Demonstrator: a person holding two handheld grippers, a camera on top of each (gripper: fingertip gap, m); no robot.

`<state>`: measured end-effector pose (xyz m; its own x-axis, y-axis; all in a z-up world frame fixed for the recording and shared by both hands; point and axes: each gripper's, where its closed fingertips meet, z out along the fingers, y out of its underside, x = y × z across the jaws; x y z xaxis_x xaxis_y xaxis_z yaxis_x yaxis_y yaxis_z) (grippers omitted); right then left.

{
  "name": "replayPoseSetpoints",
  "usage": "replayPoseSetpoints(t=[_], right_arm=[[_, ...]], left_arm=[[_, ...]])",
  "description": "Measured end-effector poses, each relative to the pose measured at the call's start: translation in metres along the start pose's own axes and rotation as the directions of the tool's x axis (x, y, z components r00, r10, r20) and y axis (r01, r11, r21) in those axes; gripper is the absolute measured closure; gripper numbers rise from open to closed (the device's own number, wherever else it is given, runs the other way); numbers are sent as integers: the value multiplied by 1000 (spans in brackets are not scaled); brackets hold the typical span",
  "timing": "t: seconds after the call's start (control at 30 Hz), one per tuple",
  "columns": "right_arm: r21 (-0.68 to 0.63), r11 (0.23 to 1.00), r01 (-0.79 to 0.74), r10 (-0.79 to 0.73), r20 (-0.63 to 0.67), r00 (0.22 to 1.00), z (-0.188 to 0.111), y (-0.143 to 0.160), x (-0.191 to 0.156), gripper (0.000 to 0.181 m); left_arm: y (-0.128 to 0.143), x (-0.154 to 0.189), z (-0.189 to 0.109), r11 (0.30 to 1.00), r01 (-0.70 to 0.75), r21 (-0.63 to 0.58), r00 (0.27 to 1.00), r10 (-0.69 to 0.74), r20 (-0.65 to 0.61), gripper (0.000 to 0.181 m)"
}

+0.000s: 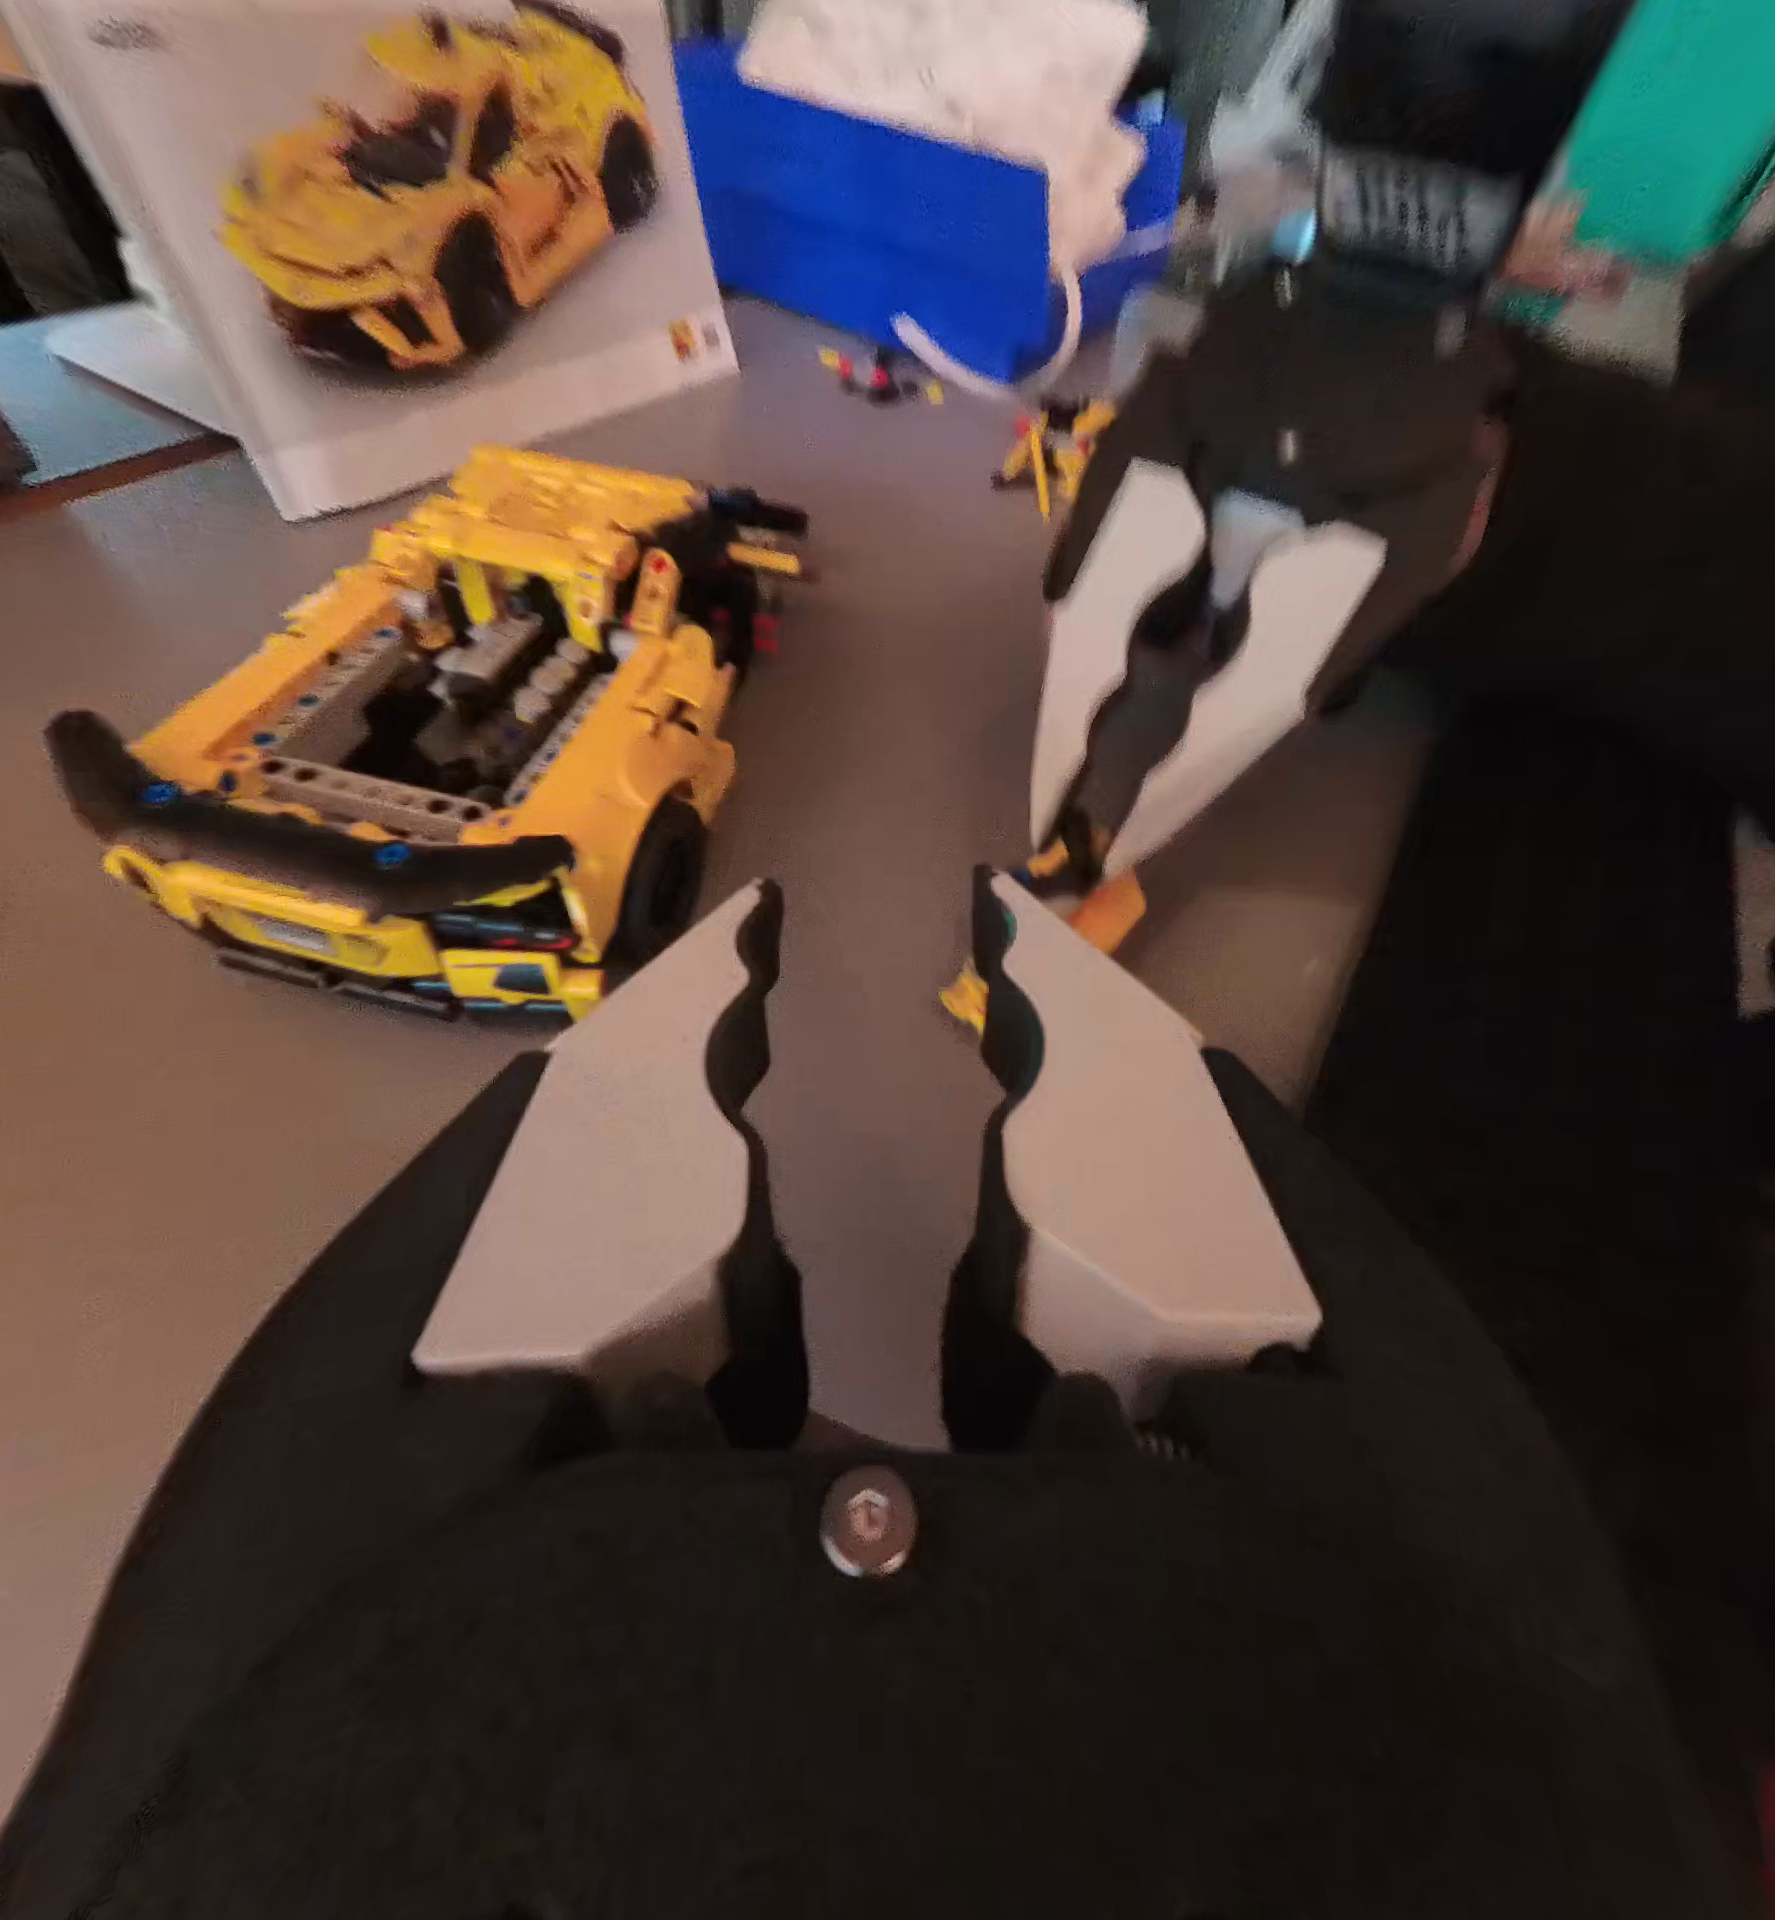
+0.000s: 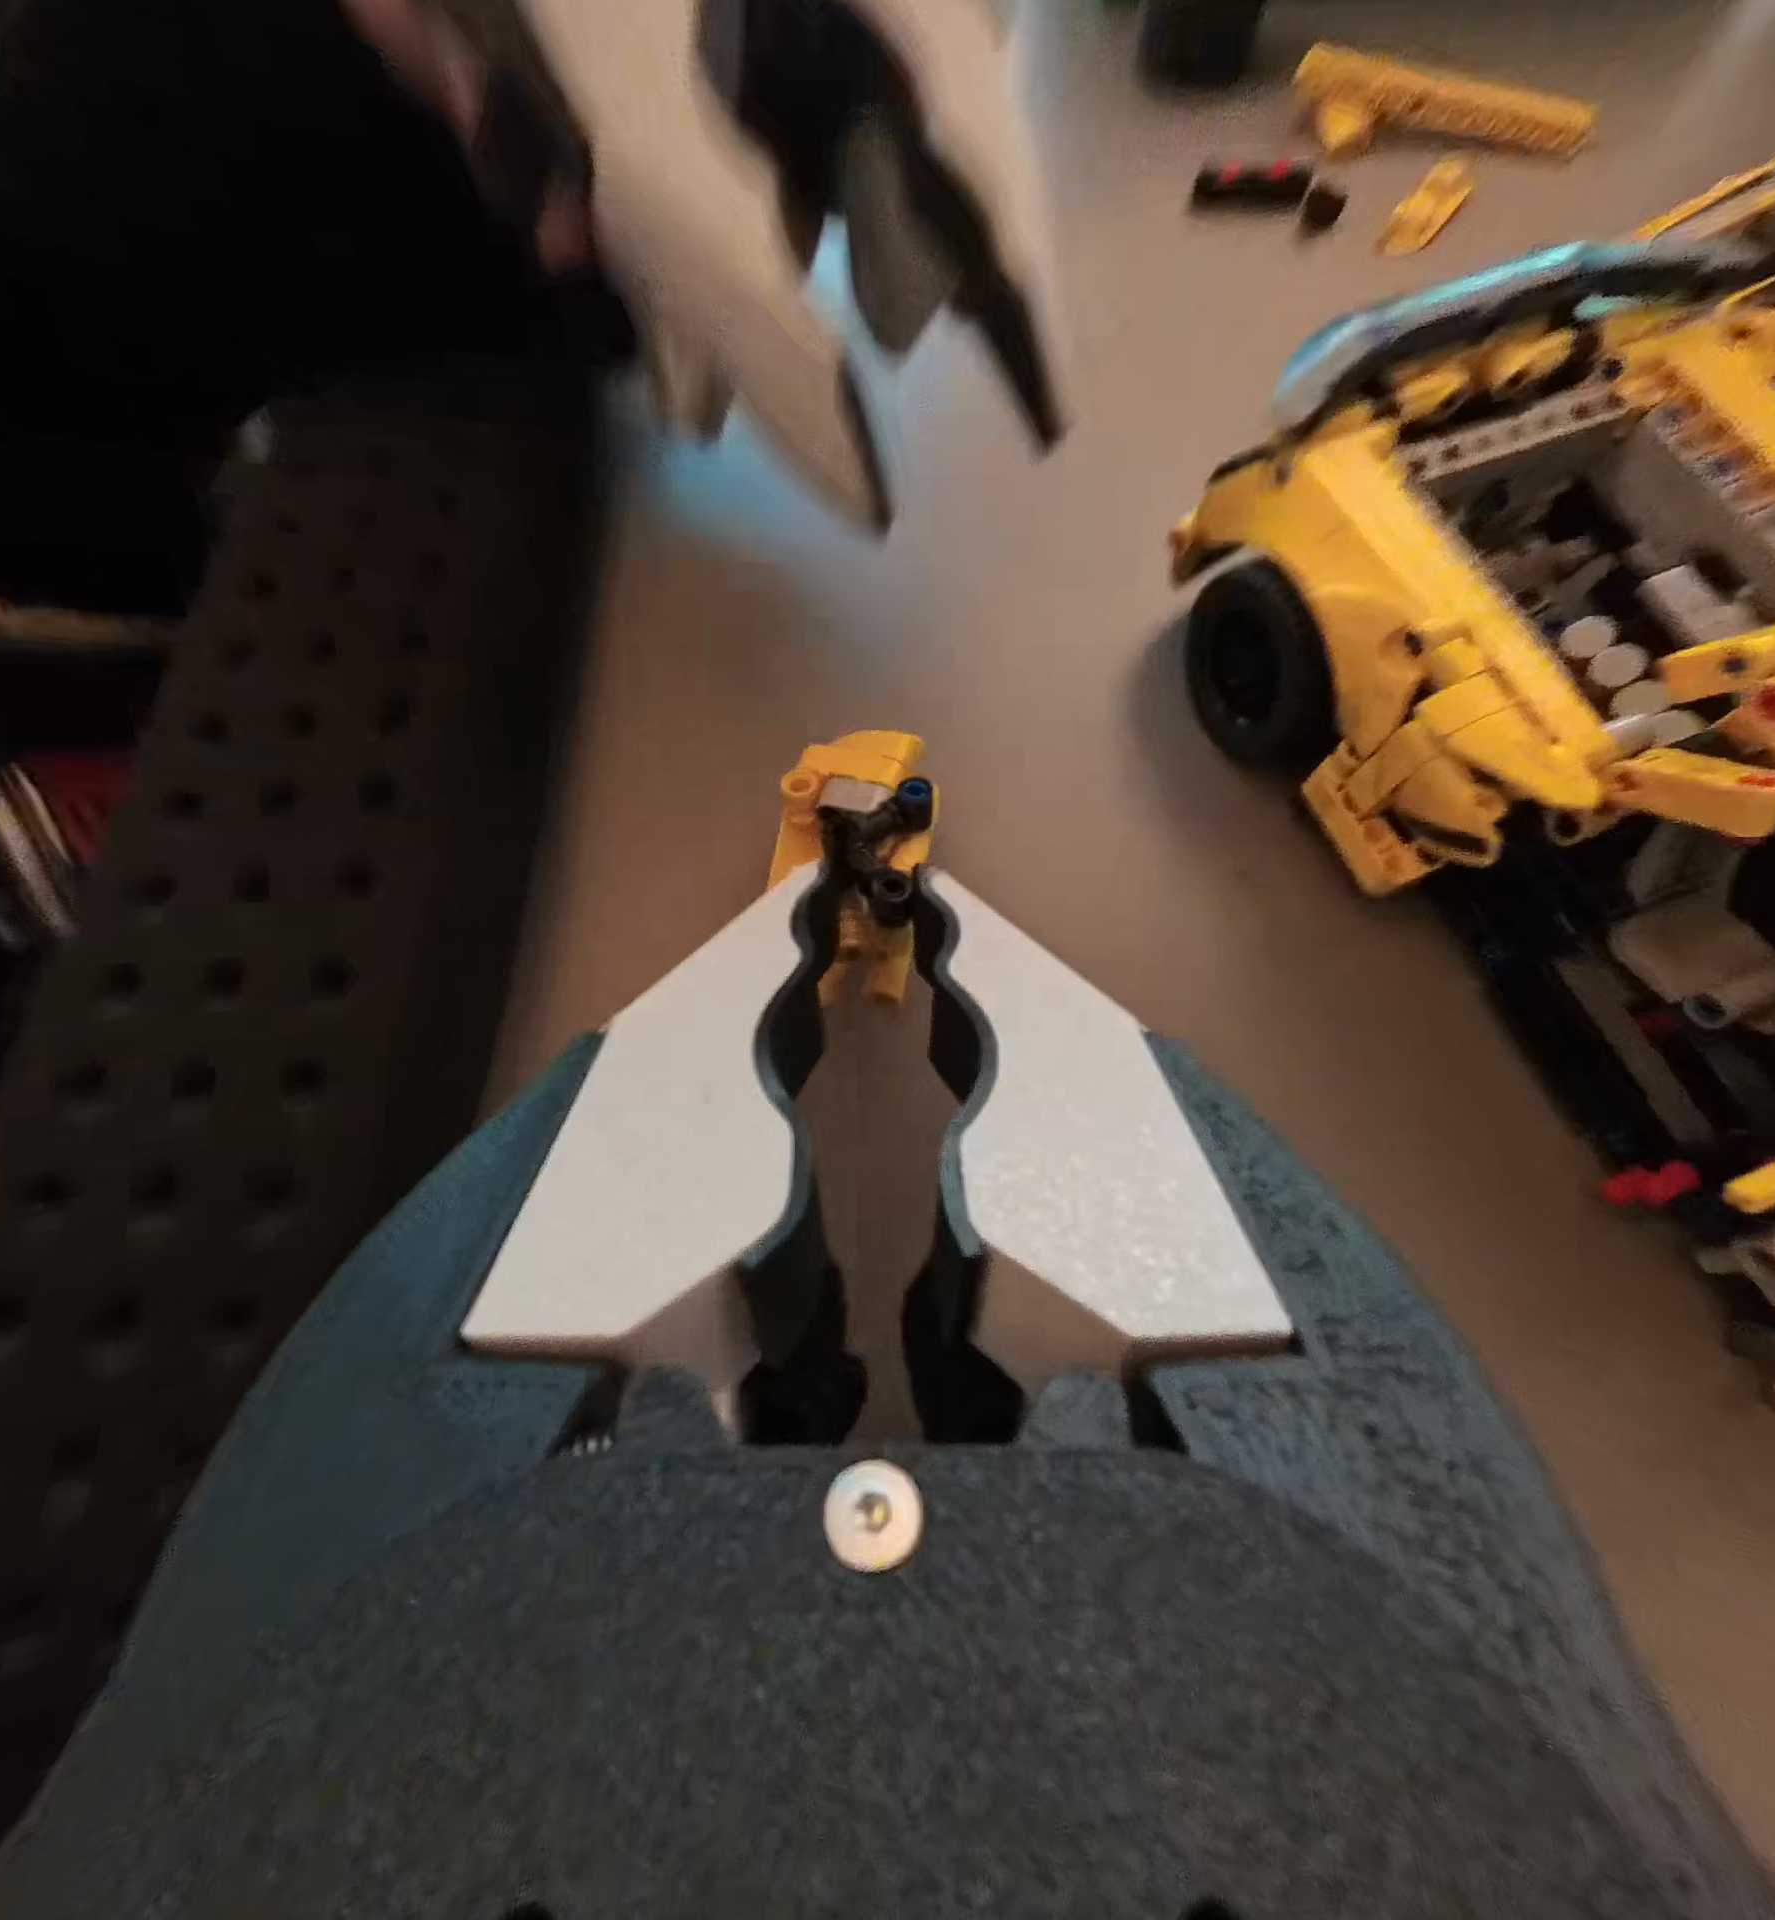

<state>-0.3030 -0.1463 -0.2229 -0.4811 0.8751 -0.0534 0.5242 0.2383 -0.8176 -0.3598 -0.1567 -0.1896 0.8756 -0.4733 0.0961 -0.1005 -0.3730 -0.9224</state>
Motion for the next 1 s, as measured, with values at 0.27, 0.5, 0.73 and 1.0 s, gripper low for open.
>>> replayPoseSetpoints(t=[0.27,0.5,0.73,1.0], right_arm=[[416,897,147,-32,-272,962,-46,-82,23,170],[355,815,458,-248,-501,829,-45,-110,-2,171],[363,841,402,-200,-483,853,-44,-105,3,170],[184,844,504,-289,-636,716,-33,-98,8,168]], left_arm=[[-55,-1,-17,848,438,297,896,-386,-219,137],[-70,32,-13,802,524,286,822,-388,-418,145],[-66,24,-10,854,404,328,906,-323,-274,176],[-55,3,-4,941,156,299,983,-179,50,179]])
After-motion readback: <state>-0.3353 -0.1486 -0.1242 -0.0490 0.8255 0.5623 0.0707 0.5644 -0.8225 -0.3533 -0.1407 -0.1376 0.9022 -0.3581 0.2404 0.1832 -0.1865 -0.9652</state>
